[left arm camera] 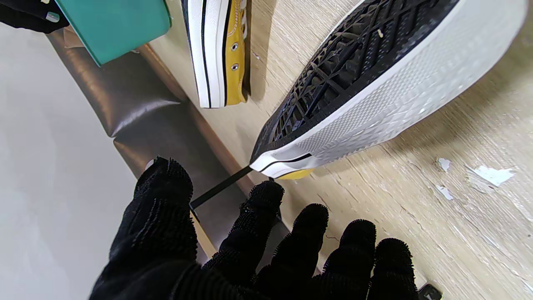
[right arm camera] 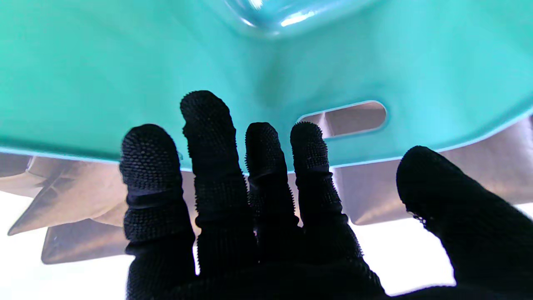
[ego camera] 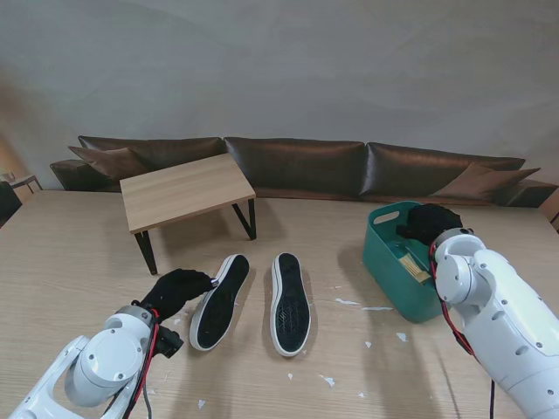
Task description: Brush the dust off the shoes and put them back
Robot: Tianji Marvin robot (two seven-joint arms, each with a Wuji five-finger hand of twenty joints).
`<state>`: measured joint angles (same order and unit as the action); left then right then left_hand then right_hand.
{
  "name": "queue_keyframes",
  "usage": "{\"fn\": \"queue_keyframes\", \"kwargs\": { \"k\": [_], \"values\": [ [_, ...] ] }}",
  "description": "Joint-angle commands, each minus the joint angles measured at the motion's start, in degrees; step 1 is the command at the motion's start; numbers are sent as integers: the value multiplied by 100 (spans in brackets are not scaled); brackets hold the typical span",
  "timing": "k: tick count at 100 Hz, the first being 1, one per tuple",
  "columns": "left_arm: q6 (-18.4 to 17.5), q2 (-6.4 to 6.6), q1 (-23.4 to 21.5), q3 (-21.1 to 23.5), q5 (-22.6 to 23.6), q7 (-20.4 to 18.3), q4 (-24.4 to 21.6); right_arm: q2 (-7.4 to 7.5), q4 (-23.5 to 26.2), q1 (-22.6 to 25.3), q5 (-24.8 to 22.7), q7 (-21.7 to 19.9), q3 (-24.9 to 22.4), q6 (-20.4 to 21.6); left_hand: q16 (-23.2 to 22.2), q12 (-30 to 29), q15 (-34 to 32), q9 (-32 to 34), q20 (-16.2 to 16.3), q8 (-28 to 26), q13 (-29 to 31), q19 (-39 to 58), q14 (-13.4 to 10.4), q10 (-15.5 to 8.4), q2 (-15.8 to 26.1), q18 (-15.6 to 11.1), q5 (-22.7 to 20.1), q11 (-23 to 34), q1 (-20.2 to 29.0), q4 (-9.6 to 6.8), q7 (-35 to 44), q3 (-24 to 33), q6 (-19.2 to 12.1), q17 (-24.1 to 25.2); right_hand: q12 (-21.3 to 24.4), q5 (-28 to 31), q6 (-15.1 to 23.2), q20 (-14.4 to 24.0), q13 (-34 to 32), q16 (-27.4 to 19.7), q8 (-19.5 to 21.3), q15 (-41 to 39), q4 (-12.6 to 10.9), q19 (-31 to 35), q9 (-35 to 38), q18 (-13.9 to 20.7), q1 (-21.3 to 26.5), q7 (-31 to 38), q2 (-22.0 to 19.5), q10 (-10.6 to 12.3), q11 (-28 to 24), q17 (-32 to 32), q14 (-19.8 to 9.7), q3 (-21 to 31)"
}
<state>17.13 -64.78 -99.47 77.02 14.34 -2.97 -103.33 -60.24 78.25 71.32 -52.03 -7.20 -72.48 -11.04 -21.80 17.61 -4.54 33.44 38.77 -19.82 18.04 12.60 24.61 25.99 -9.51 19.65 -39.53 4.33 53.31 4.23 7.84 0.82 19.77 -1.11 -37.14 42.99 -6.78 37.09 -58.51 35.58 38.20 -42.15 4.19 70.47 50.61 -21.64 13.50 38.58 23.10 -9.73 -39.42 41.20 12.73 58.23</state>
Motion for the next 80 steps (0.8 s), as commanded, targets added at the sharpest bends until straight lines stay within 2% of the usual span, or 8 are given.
{"fn": "queue_keyframes", "kwargs": {
  "k": [1,43,60,80],
  "values": [
    [18,-9,-4,-5,-23,-122,-3,-54,213,88,29,4,-31,45,-34,7,-34,45,58,-30,-49,-164,117,39,235,-16,-63,9,165,-257,-4,-144,42,63,61,-110,112,100,33,-65,-48,39,-156,-57,-172,37,-150,-17,-69,47,70,-978,99,-113],
    [8,-3,27,-20,-58,-165,32,-226,1425,707,674,454,-332,139,-35,8,-31,42,60,-27,-54,-164,129,59,232,-21,-47,7,168,-257,-11,-143,57,67,99,-102,158,107,119,-92,-76,112,-138,-129,-183,-47,-100,-97,-46,4,126,-1064,168,-108],
    [-15,0,44,-29,-60,-177,50,-300,2167,1274,1058,661,-611,304,-37,9,-36,50,62,-29,-42,-161,121,54,237,-16,-65,9,167,-257,-4,-142,41,62,107,-56,148,117,152,-98,-81,149,-138,-159,-163,-72,-65,-136,-39,-26,153,-1098,198,-126],
    [-24,9,92,-60,-78,-225,95,-401,2681,1900,1513,1050,-699,605,-37,8,-33,42,61,-25,-48,-164,123,52,241,-14,-34,5,170,-258,-17,-140,50,67,118,10,144,131,201,-106,-89,204,-130,-207,-109,-115,-34,-200,-40,-58,204,-1155,244,-172]
  ]
}}
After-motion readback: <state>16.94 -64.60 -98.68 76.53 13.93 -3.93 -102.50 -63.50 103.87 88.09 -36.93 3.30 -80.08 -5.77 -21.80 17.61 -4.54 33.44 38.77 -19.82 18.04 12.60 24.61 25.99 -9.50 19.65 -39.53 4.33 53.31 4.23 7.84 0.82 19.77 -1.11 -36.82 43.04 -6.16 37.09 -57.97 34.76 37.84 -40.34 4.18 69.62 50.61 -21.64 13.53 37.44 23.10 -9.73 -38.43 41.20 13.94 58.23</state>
